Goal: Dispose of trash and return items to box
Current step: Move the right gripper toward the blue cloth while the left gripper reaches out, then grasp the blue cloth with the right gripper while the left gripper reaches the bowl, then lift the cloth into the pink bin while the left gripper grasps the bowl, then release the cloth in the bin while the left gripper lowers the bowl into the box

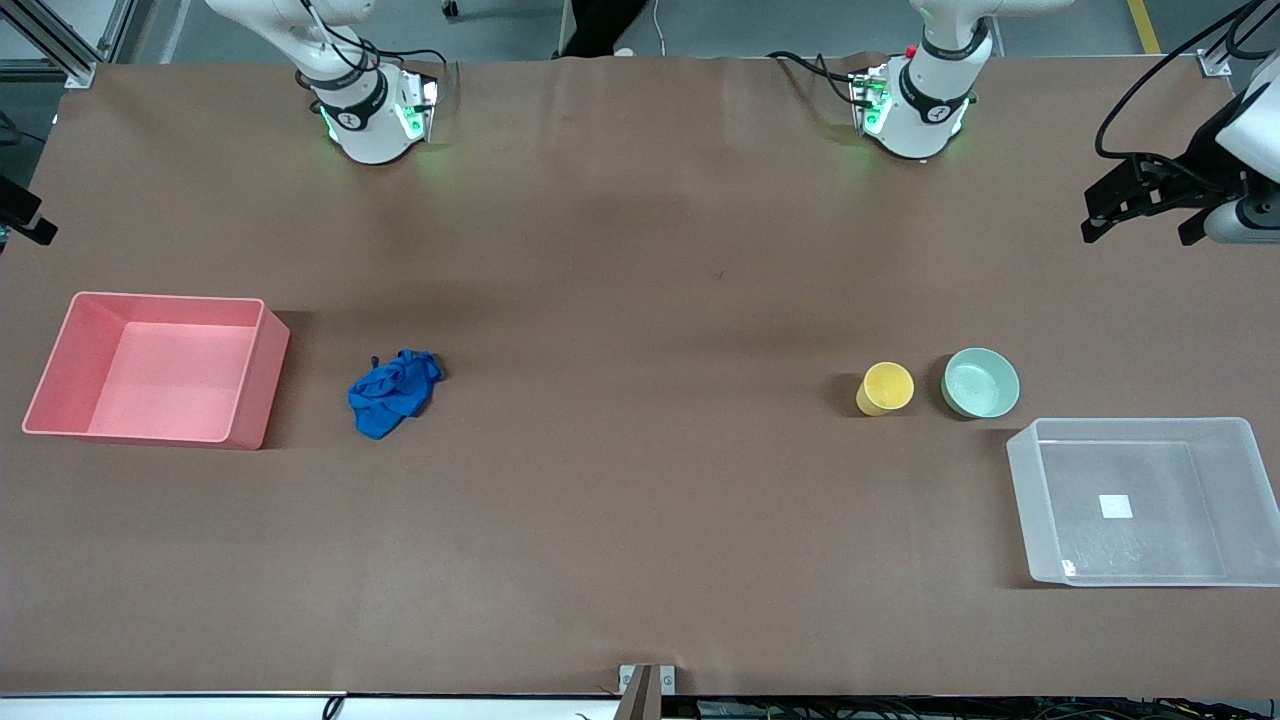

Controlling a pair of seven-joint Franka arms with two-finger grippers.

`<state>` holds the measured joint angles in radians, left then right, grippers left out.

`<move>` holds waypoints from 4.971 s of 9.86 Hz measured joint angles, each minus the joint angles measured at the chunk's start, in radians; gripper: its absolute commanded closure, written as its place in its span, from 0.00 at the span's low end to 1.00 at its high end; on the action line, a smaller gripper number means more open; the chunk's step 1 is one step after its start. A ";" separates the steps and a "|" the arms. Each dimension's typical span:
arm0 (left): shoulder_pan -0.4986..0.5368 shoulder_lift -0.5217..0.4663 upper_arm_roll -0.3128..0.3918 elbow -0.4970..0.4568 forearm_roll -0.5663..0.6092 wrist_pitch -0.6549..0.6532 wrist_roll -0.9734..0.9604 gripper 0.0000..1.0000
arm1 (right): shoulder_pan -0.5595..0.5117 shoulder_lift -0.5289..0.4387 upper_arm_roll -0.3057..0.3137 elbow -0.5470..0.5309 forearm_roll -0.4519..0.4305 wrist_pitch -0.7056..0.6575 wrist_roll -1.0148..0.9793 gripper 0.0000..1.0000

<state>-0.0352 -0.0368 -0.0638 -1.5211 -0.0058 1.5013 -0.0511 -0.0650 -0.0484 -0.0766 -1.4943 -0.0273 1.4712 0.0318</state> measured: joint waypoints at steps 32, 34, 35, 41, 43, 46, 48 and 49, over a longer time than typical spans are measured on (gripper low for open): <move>0.221 0.388 0.009 -0.705 0.009 1.030 0.091 0.49 | 0.058 0.355 0.273 -0.392 -0.089 0.573 0.532 0.99; 0.217 0.408 0.000 -0.705 0.009 1.037 0.080 0.85 | 0.036 0.267 0.253 -0.255 -0.090 0.324 0.412 0.99; 0.215 0.411 -0.003 -0.705 0.009 1.038 0.073 0.91 | 0.018 0.244 0.207 -0.212 -0.093 0.255 0.297 0.99; 0.217 0.319 -0.018 -0.627 0.009 0.913 0.129 1.00 | -0.022 0.287 -0.219 -0.420 -0.096 0.694 -0.410 0.98; 0.216 0.269 -0.028 -0.461 0.009 0.694 0.132 1.00 | -0.023 0.339 -0.256 -0.596 -0.096 0.983 -0.436 0.79; 0.223 0.312 -0.024 -0.231 0.009 0.598 0.206 1.00 | -0.017 0.418 -0.259 -0.638 -0.095 1.079 -0.436 0.00; 0.247 0.447 -0.019 -0.082 0.010 0.598 0.249 1.00 | -0.011 0.411 -0.257 -0.617 -0.018 1.041 -0.421 0.00; 0.275 0.526 -0.018 -0.006 0.011 0.599 0.287 1.00 | -0.008 0.385 -0.249 -0.568 0.028 0.928 -0.400 0.00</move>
<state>0.2394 0.4896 -0.0815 -1.5271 0.0049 2.1006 0.2361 -0.0730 0.3369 -0.3261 -2.0623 0.0008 2.3995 -0.3685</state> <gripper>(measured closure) 0.965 0.181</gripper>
